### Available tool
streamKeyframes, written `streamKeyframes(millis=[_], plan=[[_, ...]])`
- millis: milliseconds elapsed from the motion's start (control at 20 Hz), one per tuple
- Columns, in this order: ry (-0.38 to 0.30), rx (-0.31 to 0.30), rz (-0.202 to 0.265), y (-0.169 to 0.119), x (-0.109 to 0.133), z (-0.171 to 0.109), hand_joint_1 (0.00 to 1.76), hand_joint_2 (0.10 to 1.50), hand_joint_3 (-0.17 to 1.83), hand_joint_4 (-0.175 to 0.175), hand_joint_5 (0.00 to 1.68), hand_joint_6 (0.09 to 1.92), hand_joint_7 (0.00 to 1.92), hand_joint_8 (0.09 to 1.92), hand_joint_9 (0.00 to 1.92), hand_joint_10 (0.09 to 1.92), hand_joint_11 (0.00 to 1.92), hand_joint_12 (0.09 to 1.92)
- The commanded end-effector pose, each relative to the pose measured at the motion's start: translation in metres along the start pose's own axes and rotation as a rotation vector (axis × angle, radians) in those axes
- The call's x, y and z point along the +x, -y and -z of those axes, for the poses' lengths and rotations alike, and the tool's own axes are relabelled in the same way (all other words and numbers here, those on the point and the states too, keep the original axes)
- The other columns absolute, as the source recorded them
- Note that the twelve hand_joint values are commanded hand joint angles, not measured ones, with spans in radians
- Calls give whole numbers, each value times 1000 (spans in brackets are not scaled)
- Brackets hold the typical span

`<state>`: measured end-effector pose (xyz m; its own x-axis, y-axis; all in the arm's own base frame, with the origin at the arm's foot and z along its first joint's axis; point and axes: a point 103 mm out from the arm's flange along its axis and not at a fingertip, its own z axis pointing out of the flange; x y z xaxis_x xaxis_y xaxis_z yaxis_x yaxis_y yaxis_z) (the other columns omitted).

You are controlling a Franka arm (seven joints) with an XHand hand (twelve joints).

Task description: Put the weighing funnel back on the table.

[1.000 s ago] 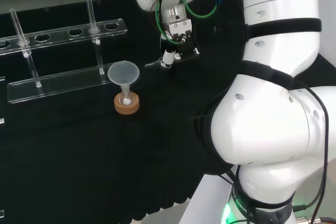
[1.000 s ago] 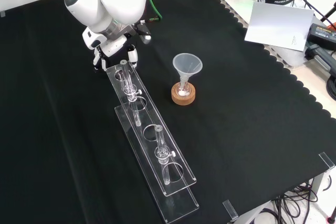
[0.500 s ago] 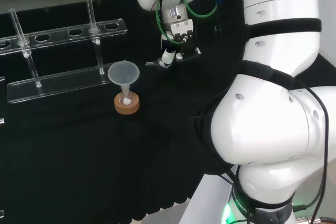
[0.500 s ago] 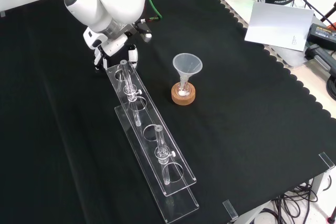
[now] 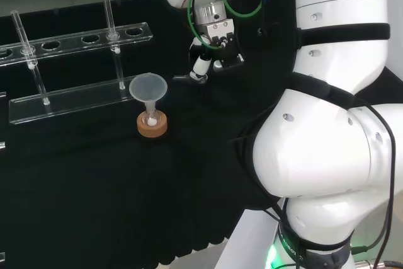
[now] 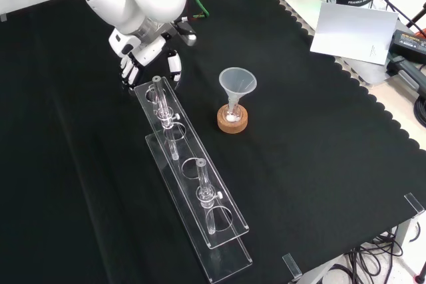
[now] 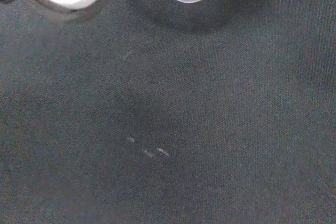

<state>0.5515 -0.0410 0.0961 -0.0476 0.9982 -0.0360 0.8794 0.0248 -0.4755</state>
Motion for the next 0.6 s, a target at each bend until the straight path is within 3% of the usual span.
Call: streamKeyframes(millis=[50,300,600], plan=[[-13,-31,23,28,5,18,777,580,447,-3,388,372,169,655,527,600,352,1316],[-23,-87,19,55,6,40,768,586,439,-5,400,333,188,656,529,606,348,1315],[-26,-70,3,87,9,63,762,595,428,-9,384,268,192,645,513,601,323,1319]])
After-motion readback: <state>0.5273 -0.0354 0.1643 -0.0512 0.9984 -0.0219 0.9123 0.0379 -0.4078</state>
